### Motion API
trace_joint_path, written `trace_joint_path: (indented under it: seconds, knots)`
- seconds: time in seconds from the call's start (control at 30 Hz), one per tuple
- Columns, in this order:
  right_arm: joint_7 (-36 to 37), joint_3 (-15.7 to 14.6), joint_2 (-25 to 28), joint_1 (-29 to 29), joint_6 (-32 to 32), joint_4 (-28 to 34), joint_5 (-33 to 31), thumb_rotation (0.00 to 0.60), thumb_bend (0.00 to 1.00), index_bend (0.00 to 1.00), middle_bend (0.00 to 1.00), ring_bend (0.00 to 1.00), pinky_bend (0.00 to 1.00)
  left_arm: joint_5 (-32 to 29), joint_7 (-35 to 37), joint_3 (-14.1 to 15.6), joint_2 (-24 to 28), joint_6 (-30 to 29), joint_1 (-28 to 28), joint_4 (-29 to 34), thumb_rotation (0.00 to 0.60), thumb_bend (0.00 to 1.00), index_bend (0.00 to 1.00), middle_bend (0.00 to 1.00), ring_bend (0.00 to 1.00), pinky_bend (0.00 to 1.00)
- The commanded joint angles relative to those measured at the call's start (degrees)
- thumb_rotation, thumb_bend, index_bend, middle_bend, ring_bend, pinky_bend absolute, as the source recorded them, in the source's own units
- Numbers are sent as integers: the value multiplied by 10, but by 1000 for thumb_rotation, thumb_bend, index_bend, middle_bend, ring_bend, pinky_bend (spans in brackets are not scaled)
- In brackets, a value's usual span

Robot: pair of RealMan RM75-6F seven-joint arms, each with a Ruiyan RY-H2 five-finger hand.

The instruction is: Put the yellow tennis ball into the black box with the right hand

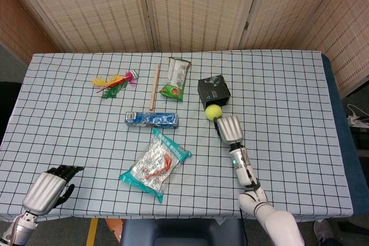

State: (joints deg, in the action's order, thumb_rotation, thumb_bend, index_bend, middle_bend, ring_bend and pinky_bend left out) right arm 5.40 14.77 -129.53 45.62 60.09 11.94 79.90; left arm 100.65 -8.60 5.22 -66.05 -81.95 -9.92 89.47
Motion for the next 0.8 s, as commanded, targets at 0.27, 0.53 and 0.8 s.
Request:
trace_joint_path:
  seconds: [0.27, 0.53, 0.8]
  knots:
    - [5, 5, 0, 12, -9, -11, -14, 600, 1000, 768, 676, 604, 808, -3, 3, 0, 0, 2, -1, -1, 600, 500, 263, 341, 327, 533]
    - [22, -1, 2, 10, -7, -6, -13, 600, 1000, 547, 501, 450, 713, -4, 2, 0, 1, 3, -2, 1, 600, 500, 263, 342, 326, 533]
    - [44, -13, 2, 4, 6, 0, -6, 600, 1000, 334, 358, 286, 574, -3, 2, 1, 1, 2, -2, 1, 600, 500, 263, 342, 326, 532]
